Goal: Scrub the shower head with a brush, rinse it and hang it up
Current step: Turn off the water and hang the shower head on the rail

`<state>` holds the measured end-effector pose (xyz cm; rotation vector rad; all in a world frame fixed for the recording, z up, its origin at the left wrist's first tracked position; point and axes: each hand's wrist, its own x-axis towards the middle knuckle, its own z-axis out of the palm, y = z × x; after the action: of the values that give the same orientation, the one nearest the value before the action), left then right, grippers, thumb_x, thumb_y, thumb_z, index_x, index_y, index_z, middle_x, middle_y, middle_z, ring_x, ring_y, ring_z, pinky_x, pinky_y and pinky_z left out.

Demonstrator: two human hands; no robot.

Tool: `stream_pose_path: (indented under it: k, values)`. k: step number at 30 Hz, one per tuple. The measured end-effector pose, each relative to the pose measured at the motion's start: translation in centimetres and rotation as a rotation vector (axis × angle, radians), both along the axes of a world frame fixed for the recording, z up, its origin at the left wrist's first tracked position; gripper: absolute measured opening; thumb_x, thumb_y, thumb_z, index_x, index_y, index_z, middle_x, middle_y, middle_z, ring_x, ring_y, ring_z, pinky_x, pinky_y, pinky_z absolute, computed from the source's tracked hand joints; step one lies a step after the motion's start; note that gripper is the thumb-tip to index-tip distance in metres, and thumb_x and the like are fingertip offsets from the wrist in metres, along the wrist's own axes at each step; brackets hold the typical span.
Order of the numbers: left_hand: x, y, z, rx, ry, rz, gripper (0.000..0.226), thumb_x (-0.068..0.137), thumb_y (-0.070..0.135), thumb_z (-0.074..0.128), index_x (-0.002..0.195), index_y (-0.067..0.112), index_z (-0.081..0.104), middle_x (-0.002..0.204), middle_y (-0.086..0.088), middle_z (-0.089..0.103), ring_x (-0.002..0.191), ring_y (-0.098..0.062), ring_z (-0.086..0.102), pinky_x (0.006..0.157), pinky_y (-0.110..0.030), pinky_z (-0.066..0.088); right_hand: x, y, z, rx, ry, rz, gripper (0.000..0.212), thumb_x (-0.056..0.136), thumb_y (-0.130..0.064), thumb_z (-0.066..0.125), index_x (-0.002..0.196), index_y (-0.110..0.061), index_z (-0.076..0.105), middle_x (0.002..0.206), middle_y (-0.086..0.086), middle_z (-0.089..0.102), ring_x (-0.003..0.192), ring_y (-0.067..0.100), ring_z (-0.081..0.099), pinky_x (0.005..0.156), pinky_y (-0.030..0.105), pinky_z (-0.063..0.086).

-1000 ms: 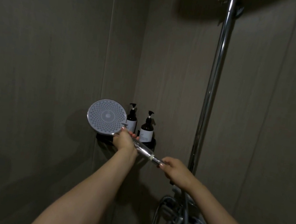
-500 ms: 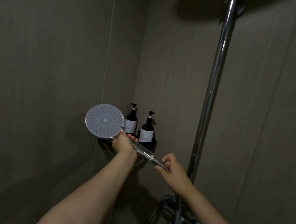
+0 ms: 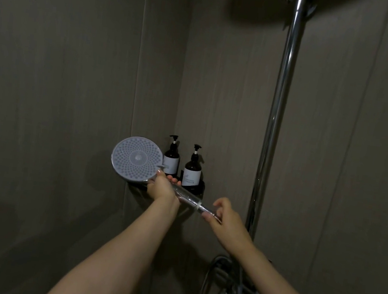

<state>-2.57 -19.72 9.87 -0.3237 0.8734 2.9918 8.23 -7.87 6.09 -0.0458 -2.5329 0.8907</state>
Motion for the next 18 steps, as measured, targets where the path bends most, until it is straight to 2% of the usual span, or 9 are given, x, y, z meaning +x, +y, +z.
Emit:
stream_pose_path:
  k: [2,4,8,11,14,16,18]
  values:
    - [0.08,0.0,-0.07,-0.008,0.001,-0.001,0.031,0.091,0.023,0.052,0.119,0.01,0.054,0.07,0.001,0.051,0.063,-0.013,0.052,0.061,-0.028,0.047,0.14,0.13,0.04,0.001,0.008,0.003,0.012,0.092,-0.03,0.053,0.093,-0.023,0.043,0.071,-0.01,0.048,0.063,0.004,0.048,0.054,0.018,0.039]
    - [0.38,0.01,-0.05,-0.017,0.007,-0.005,0.029,0.092,0.022,0.052,0.118,0.01,0.054,0.07,0.001,0.05,0.063,-0.013,0.051,0.062,-0.027,0.046,0.16,0.28,0.18,-0.002,0.016,-0.005,0.01,0.095,-0.03,0.048,0.088,-0.023,0.046,0.068,-0.01,0.048,0.064,0.009,0.049,0.059,0.027,0.043]
    - [0.57,0.1,0.04,-0.018,0.013,-0.007,0.031,0.092,0.022,0.051,0.12,0.009,0.053,0.071,0.001,0.051,0.063,-0.013,0.051,0.059,-0.026,0.046,0.12,0.44,-0.03,0.055,-0.012,0.001,0.015,0.09,-0.032,0.057,0.093,-0.027,0.043,0.074,-0.013,0.048,0.064,0.0,0.048,0.055,0.014,0.036]
    - [0.56,0.21,0.0,-0.03,0.01,-0.015,0.032,0.091,0.023,0.053,0.12,0.009,0.054,0.073,0.0,0.053,0.067,-0.014,0.054,0.062,-0.027,0.048,0.22,0.44,-0.1,0.025,-0.011,0.001,0.009,0.093,-0.034,0.051,0.091,-0.026,0.046,0.072,-0.011,0.049,0.062,0.002,0.047,0.054,0.017,0.036]
    - [0.59,0.25,0.08,-0.028,0.003,-0.011,0.031,0.091,0.024,0.054,0.118,0.01,0.055,0.073,0.001,0.053,0.066,-0.014,0.054,0.061,-0.027,0.049,0.22,0.46,-0.22,0.026,-0.015,0.014,0.016,0.09,-0.032,0.056,0.095,-0.025,0.043,0.073,-0.012,0.048,0.063,-0.001,0.047,0.052,0.013,0.033]
    - [0.59,0.31,0.15,-0.03,0.001,-0.012,0.029,0.091,0.024,0.054,0.115,0.01,0.055,0.072,0.001,0.053,0.064,-0.013,0.053,0.059,-0.026,0.048,0.24,0.46,-0.28,0.027,-0.02,0.02,0.009,0.094,-0.032,0.048,0.091,-0.024,0.048,0.071,-0.011,0.049,0.06,0.001,0.045,0.052,0.015,0.034]
    - [0.62,0.37,0.17,-0.026,0.003,-0.015,0.028,0.091,0.024,0.054,0.114,0.01,0.055,0.072,0.001,0.053,0.063,-0.013,0.054,0.059,-0.026,0.048,0.12,0.58,-0.34,-0.016,-0.015,0.03,0.011,0.095,-0.033,0.047,0.097,-0.023,0.051,0.075,-0.011,0.05,0.063,0.001,0.047,0.053,0.015,0.034]
